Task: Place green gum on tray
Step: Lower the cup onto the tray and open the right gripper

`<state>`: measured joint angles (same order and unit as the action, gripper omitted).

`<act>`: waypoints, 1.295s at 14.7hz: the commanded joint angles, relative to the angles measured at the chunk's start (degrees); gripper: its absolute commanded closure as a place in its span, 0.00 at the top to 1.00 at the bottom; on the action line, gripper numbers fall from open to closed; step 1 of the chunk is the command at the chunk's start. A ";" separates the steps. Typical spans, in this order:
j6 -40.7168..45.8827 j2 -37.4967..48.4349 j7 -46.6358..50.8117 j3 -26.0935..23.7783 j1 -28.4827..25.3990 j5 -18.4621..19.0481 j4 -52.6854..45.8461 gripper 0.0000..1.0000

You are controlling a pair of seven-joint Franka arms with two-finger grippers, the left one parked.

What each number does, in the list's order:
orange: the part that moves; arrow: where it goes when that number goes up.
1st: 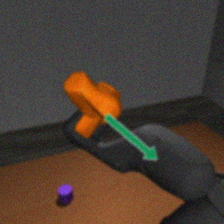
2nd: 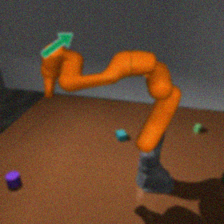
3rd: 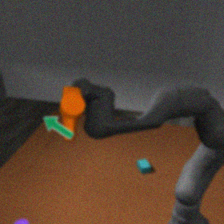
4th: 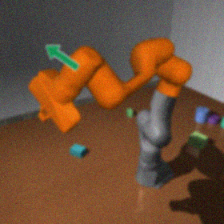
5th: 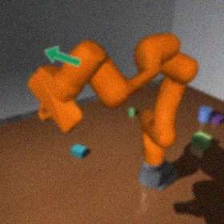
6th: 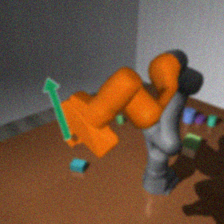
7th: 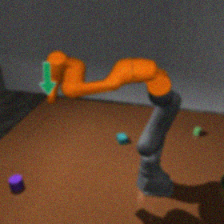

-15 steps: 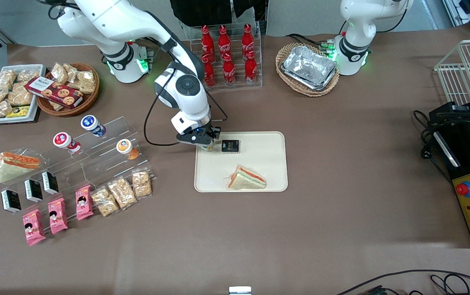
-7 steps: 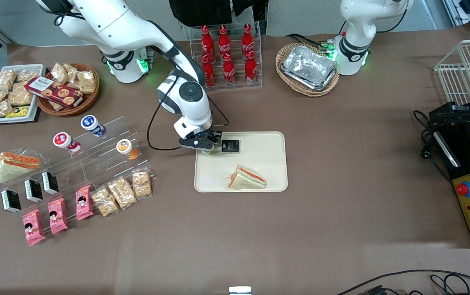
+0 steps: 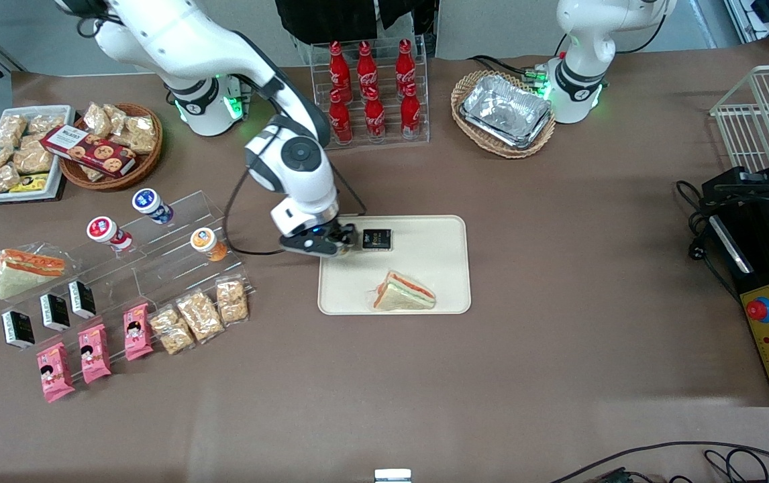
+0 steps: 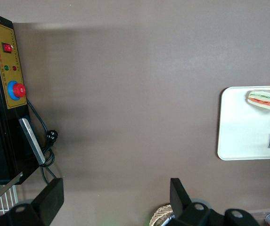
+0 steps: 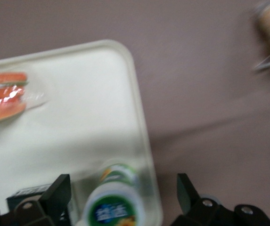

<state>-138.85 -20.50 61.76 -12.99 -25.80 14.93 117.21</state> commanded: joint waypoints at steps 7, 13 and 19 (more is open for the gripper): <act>27.48 17.34 -43.53 0.16 25.68 -10.96 -8.64 1.00; 40.48 16.46 -61.41 0.16 39.40 -16.25 -18.32 1.00; 46.03 16.81 -61.41 0.16 40.30 -16.07 -20.88 1.00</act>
<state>-95.33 -2.95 0.75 -12.25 14.17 0.13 98.39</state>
